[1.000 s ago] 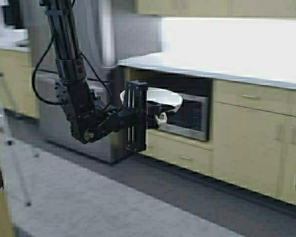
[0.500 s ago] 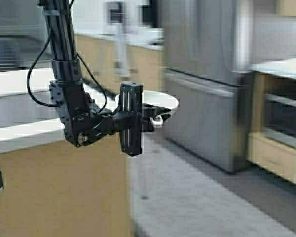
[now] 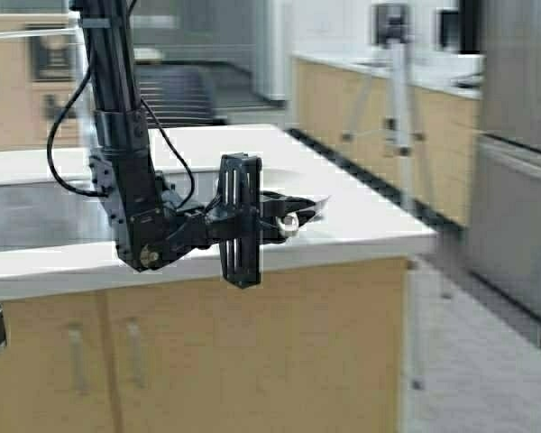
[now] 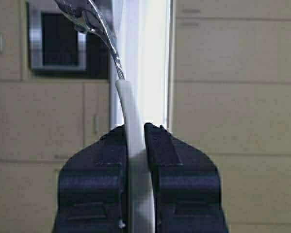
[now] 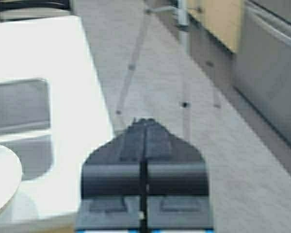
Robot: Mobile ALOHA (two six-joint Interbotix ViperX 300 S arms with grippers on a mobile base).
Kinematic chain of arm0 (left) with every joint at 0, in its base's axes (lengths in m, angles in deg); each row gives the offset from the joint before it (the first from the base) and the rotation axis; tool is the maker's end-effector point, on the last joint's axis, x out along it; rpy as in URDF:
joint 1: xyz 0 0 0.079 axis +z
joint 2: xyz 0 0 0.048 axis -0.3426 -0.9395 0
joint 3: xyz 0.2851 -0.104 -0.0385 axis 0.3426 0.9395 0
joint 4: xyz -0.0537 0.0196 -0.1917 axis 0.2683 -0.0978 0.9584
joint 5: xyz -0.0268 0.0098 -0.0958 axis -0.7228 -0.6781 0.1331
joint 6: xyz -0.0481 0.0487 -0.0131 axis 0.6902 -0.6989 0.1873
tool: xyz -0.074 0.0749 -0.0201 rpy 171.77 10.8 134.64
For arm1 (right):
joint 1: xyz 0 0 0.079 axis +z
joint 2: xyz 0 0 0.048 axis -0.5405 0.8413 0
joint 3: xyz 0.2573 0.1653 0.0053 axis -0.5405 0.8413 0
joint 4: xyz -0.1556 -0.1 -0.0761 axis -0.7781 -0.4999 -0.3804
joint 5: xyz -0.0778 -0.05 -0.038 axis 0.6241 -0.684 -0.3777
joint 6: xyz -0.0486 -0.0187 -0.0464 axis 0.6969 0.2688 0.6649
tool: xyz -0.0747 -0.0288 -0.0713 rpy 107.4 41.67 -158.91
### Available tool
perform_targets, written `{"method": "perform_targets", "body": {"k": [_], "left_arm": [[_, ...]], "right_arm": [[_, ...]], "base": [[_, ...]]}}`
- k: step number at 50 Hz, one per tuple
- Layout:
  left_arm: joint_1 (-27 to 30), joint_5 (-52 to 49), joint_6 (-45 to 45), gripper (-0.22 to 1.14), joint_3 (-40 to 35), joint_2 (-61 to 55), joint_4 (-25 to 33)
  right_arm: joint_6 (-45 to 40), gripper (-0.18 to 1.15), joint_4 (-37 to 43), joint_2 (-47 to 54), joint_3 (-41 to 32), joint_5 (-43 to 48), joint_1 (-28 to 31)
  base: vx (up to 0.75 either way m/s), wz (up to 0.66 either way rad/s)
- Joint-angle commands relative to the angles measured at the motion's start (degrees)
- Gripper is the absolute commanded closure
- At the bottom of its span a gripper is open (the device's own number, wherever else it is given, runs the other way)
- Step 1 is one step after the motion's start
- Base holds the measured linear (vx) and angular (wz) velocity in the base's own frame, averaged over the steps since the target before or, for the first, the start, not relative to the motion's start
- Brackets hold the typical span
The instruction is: Wash the pan
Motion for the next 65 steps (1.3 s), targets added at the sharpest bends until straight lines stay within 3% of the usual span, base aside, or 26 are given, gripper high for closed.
{"method": "perform_targets", "body": {"k": [1, 9, 21, 34, 40, 49, 65], "left_arm": [[1.05, 1.05, -0.18, 0.89, 1.67, 4.92, -0.44], [3.16, 1.05, -0.18, 0.89, 3.60, 6.33, -1.05], [8.35, 1.05, 1.41, 0.89, 3.52, 6.24, -7.12], [13.97, -6.86, 6.15, 0.89, -5.01, 4.66, -15.91], [14.41, -11.69, 8.79, 0.89, -10.46, 3.87, -20.04], [14.41, -13.36, 11.78, 0.89, -14.85, 2.20, -20.30], [14.33, -10.72, 13.54, 0.89, -10.55, 5.19, -24.26]], "right_arm": [[-0.09, 0.92, 0.00, -0.09, -0.62, 0.62, 0.09], [-0.09, 0.92, 0.00, 0.00, -0.70, 0.62, 0.00], [-0.18, 0.92, 0.26, 0.09, -0.18, 0.97, 0.09], [-0.18, 0.92, 0.62, -1.41, 0.44, 0.88, 0.00], [-0.18, 0.92, 1.14, -1.67, 0.44, 0.79, 0.00], [-0.26, 0.91, 1.23, -1.58, 0.18, 0.79, 0.00], [-0.09, 0.92, 1.23, 0.09, 0.09, 1.05, 0.09]], "base": [[0.15, 0.54], [0.15, 0.54], [0.16, 0.43], [0.16, 0.36], [0.17, 0.37], [0.16, 0.26], [0.16, 0.09]]}}
